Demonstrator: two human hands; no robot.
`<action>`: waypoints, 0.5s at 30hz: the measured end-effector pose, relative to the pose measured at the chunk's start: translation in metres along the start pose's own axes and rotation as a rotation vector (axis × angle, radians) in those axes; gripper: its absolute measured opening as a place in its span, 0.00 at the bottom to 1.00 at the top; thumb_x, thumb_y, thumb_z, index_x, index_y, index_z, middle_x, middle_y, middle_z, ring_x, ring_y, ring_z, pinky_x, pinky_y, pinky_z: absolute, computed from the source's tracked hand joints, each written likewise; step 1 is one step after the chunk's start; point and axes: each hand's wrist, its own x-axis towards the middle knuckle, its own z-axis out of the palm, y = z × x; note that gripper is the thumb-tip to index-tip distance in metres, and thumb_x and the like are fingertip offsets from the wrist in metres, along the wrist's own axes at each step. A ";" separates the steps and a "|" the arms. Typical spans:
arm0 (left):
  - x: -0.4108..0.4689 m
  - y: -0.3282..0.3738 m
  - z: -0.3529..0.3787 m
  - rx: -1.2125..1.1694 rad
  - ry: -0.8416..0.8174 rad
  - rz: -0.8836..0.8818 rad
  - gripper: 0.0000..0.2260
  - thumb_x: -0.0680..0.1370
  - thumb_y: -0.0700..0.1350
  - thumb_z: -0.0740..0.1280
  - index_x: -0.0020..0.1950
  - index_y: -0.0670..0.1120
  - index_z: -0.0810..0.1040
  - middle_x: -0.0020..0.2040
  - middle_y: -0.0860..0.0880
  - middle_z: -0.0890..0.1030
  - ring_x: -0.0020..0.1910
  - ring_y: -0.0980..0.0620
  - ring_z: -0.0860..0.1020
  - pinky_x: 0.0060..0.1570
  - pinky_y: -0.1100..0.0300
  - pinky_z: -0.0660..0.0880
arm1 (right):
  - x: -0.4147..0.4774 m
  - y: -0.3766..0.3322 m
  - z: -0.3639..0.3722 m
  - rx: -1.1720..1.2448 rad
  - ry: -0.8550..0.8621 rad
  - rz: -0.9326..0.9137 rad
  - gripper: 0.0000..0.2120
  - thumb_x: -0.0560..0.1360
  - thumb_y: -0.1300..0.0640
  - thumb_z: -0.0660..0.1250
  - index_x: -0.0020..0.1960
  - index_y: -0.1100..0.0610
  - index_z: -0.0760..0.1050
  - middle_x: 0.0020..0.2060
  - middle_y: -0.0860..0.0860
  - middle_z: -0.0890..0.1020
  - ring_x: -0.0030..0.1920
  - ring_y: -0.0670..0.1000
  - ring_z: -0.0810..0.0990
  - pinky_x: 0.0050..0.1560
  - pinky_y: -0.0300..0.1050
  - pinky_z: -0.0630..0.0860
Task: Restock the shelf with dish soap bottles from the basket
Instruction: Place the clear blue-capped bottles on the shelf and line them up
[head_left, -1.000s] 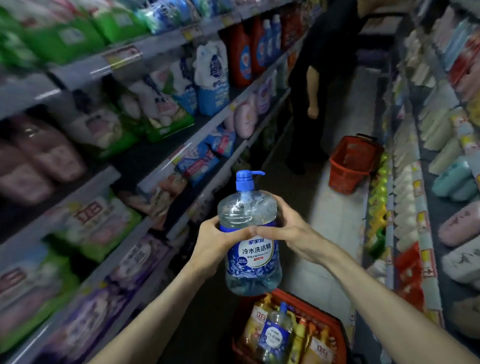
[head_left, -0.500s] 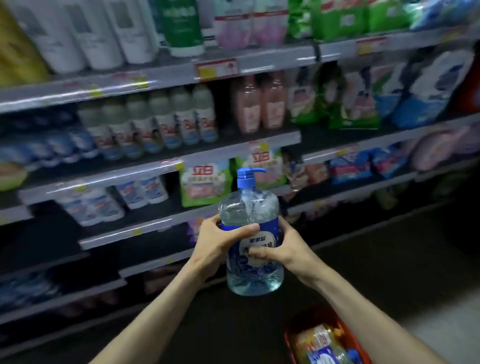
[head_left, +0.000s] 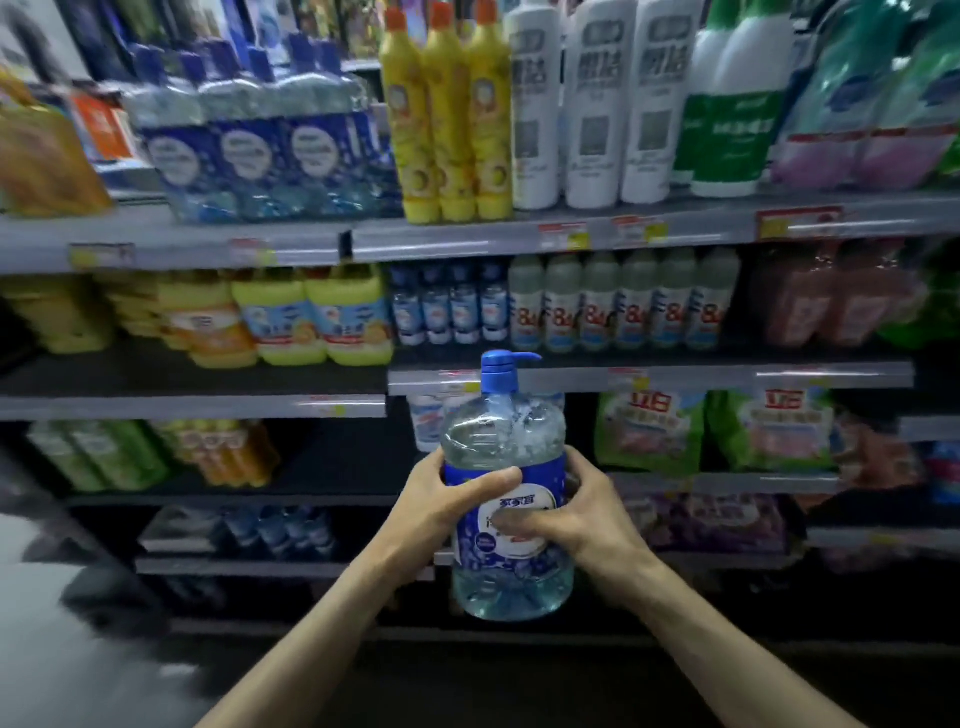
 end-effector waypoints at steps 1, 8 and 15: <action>-0.005 0.008 -0.018 0.010 0.017 0.021 0.22 0.71 0.56 0.83 0.63 0.55 0.84 0.60 0.45 0.87 0.58 0.43 0.87 0.53 0.55 0.84 | 0.007 -0.005 0.018 0.006 -0.010 -0.016 0.40 0.58 0.55 0.91 0.66 0.49 0.78 0.56 0.51 0.88 0.55 0.54 0.89 0.53 0.54 0.86; -0.031 0.059 -0.117 0.085 0.090 0.120 0.23 0.71 0.56 0.83 0.65 0.57 0.83 0.62 0.49 0.87 0.61 0.48 0.86 0.53 0.60 0.83 | 0.052 -0.041 0.117 0.025 -0.094 -0.127 0.43 0.54 0.53 0.92 0.66 0.50 0.79 0.56 0.52 0.88 0.55 0.56 0.89 0.55 0.61 0.85; -0.027 0.117 -0.179 0.148 0.136 0.209 0.23 0.72 0.58 0.82 0.65 0.59 0.83 0.61 0.51 0.87 0.59 0.49 0.87 0.52 0.62 0.83 | 0.103 -0.084 0.173 0.028 -0.159 -0.230 0.37 0.56 0.52 0.92 0.61 0.42 0.81 0.55 0.51 0.89 0.53 0.55 0.89 0.50 0.53 0.87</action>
